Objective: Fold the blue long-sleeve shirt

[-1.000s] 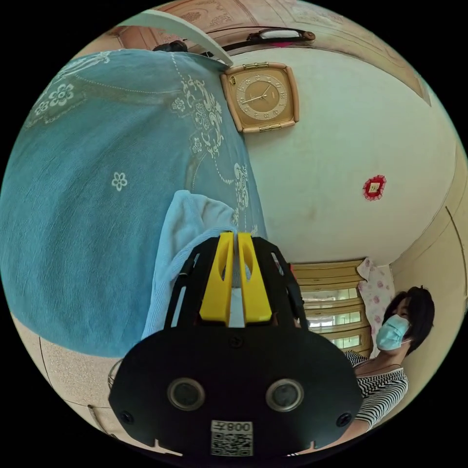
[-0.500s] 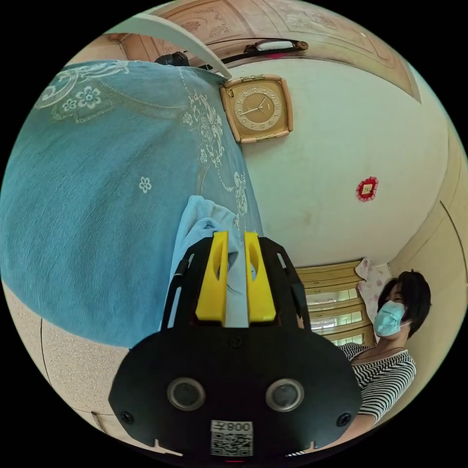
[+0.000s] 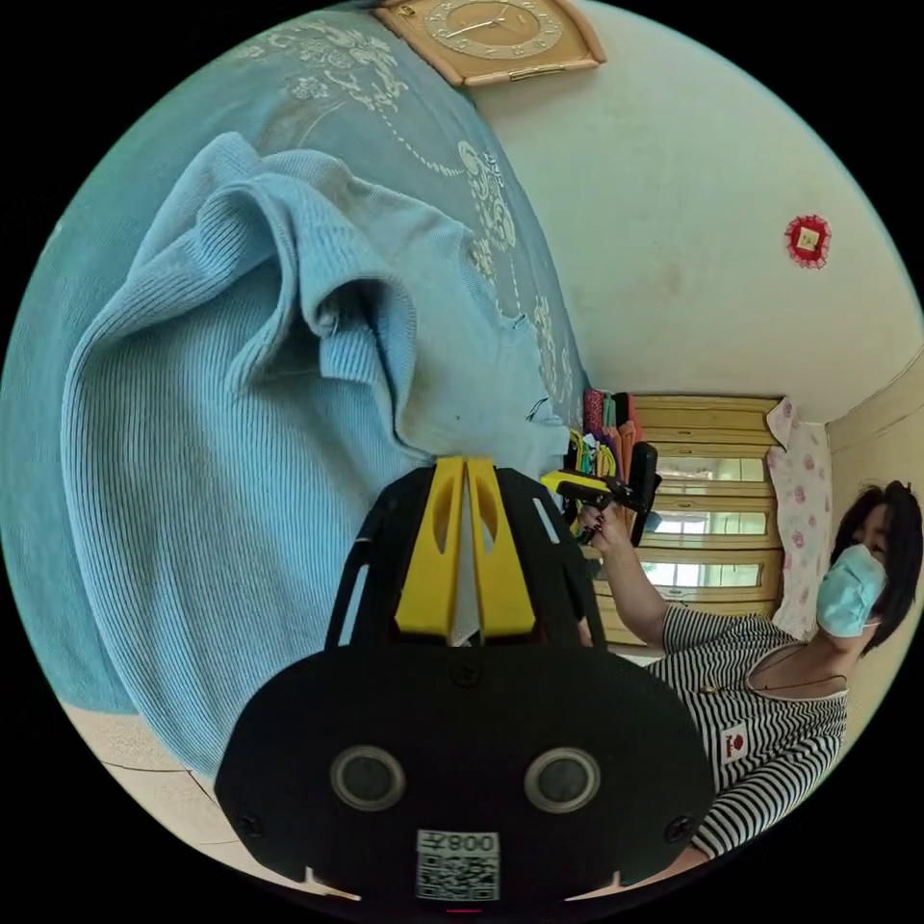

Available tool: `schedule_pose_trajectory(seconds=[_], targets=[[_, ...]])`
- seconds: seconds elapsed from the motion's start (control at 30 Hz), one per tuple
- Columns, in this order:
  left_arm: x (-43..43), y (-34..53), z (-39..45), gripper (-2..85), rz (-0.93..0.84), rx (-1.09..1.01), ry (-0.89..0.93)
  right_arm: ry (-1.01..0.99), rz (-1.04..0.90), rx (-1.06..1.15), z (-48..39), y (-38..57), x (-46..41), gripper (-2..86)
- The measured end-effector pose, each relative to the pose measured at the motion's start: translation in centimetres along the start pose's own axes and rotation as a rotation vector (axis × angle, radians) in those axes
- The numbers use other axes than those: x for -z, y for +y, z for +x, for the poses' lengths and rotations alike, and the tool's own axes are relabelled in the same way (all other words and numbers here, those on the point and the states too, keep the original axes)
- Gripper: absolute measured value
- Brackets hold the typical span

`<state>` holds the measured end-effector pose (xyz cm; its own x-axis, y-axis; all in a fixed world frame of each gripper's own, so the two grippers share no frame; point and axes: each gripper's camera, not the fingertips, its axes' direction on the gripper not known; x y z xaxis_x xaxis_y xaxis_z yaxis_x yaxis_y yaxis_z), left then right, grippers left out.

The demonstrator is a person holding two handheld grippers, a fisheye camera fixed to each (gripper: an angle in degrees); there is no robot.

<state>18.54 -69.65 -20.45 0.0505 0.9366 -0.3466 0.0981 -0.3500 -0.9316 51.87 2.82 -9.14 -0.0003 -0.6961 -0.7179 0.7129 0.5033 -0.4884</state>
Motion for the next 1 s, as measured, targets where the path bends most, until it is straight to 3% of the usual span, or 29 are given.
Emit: schedule_pose_trajectory(seconds=[0.17,0.33,0.47,0.63,0.8,1.0], targets=[[-2.1,-4.8,3.6,0.5,-0.05,-0.078,-0.173,0.216,-0.036,0.083,-3.3,-4.4,2.2,0.1],[-2.3,-7.9,8.2,0.3,0.032,-0.205,-0.203,0.426,0.065,0.135,-5.8,-8.1,6.7,0.1],[-4.6,-6.4,12.5,0.2,-0.103,-0.38,-0.243,0.418,0.085,0.141,-7.2,-8.7,9.9,0.1],[-8.9,-4.2,13.4,0.2,-0.302,-0.419,-0.386,0.351,0.014,0.184,-8.6,-6.2,9.3,0.1],[-8.2,-6.5,15.0,0.2,-0.166,-0.387,-0.423,0.41,-0.007,0.159,-8.5,-6.8,10.4,0.1],[-5.9,-8.3,17.8,0.4,-0.052,-0.398,-0.596,0.479,0.07,0.029,-5.8,-8.2,15.4,0.1]])
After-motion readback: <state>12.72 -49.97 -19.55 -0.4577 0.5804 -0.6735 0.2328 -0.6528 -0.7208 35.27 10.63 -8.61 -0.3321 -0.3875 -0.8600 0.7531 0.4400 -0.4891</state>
